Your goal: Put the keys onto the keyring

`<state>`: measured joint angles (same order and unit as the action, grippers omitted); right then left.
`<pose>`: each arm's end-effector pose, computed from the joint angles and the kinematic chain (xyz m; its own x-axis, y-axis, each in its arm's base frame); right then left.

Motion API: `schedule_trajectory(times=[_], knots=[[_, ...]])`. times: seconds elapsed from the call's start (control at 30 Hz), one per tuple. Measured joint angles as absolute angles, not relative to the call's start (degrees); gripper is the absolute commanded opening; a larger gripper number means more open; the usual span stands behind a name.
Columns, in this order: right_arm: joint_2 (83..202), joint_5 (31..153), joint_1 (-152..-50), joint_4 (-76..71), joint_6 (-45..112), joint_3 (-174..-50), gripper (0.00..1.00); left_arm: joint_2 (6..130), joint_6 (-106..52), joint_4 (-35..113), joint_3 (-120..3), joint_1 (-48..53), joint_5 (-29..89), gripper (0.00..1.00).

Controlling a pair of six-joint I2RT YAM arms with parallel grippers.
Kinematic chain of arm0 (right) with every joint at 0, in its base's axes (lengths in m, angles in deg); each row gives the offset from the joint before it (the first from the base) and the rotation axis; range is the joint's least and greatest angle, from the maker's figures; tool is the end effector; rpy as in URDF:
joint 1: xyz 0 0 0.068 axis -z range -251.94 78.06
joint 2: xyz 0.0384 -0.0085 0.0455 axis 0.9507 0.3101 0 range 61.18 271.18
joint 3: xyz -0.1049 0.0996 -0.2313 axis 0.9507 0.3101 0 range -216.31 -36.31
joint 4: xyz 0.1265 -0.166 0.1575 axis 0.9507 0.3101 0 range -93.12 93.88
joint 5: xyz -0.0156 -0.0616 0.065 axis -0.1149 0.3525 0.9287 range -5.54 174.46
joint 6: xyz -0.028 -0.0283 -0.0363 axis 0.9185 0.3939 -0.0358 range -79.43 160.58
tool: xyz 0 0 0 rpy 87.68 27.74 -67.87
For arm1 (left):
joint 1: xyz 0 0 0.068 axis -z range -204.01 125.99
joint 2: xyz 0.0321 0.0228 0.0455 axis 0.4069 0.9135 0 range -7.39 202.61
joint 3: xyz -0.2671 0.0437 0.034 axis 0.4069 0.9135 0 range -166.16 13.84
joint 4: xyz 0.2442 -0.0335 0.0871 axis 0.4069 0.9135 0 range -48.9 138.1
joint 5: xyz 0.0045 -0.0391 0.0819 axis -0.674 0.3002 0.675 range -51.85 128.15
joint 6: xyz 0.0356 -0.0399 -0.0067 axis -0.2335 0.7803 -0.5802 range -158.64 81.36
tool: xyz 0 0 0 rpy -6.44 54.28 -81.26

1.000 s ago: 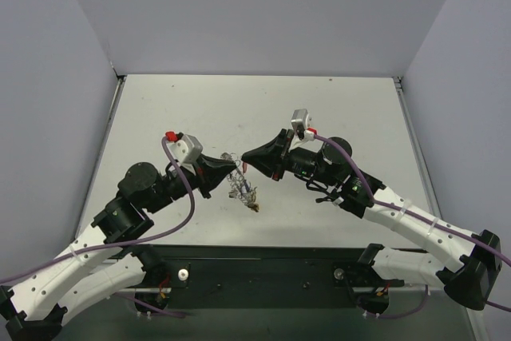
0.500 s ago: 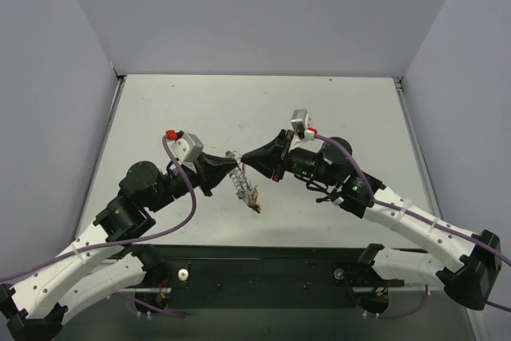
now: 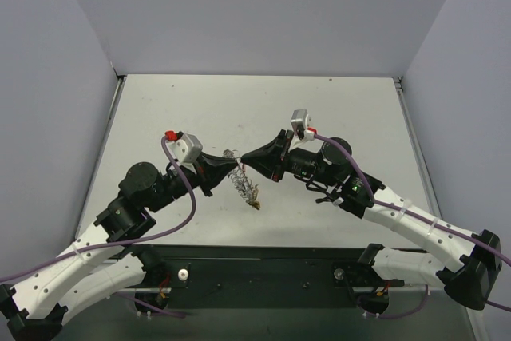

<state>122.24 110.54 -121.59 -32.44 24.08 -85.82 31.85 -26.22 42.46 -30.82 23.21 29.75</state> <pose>0.1469 0.1969 0.3866 -0.0816 0.2976 -0.9512 -0.9724 0.1856 0.1415 0.1067 -0.1229 0.3711 -0.1306 -0.1722 -0.9764 0.8161 0.5405 -0.2045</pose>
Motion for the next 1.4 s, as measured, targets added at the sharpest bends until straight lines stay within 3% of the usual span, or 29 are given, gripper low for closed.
schedule_trajectory(times=[1.4], knots=[[123.38,104.58,-121.37,-27.87,21.07,-86.26,0.00,28.59,-27.02,38.86,-27.92,24.02,25.90,0.00]])
